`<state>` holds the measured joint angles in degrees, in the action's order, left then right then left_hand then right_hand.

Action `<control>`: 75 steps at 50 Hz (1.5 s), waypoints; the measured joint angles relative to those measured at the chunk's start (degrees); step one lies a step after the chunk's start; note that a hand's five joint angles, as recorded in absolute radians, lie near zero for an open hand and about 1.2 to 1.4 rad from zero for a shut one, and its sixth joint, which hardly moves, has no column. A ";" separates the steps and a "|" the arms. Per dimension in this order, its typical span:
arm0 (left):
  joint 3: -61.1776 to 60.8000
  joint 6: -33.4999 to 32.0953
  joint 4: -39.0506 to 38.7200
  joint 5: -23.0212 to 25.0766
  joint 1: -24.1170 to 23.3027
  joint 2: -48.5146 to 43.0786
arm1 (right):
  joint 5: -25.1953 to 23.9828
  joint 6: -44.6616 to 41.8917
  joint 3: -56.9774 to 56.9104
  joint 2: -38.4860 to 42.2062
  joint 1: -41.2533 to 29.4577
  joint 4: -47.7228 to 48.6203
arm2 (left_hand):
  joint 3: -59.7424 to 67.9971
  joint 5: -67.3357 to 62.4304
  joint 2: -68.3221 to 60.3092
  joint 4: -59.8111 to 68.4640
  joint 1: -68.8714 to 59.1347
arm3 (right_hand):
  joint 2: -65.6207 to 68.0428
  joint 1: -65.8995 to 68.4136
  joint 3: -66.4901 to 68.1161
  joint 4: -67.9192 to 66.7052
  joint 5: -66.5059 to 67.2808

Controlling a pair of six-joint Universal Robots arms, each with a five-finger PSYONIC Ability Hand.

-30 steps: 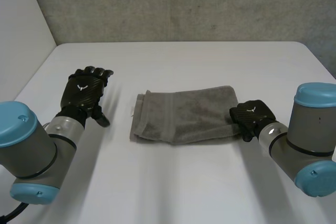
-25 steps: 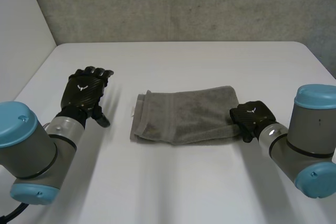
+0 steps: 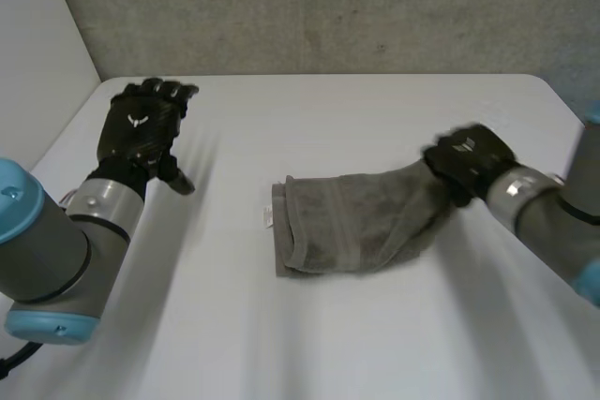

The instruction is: Fold the towel.

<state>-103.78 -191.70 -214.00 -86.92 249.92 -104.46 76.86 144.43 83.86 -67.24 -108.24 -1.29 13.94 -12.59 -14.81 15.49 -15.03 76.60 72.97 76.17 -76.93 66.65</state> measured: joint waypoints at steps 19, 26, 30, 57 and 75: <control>8.09 0.25 0.16 -0.66 -5.24 -2.31 | 1.55 7.00 -15.98 14.00 -24.57 -4.24 | -0.09 0.00 0.00 0.00 0.03 | -55.02 -52.11 -54.09 54.58 -57.00; 10.38 0.27 0.19 -0.77 -8.38 -5.48 | 4.03 17.76 -10.70 7.58 -18.58 -3.74 | -0.09 0.01 0.00 0.00 0.03 | -62.40 -59.50 -62.26 62.46 -63.26; 12.14 0.28 0.57 -0.77 -10.94 -8.11 | 3.62 23.54 -7.02 3.81 -14.06 -3.49 | -0.09 0.00 0.00 0.00 0.03 | -62.40 -59.52 -62.26 62.46 -63.26; 20.04 0.36 8.25 -0.69 -19.45 -26.54 | 1.19 25.79 -7.13 15.17 -6.34 -0.08 | -0.08 -0.16 0.00 0.00 0.03 | -62.40 -59.58 -62.26 62.46 -63.26; 20.48 2.55 17.73 -1.45 -14.20 -6.79 | 3.59 27.20 -14.02 0.20 -6.36 -5.38 | -0.08 -0.11 0.00 0.00 0.03 | -62.39 -59.77 -62.26 62.46 -63.26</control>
<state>-83.29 -189.14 -196.27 -88.36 235.73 -111.25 80.45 171.63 69.84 -67.03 -114.60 -6.67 13.86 -12.70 -14.81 15.49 -15.01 14.21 13.19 13.91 -14.47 3.39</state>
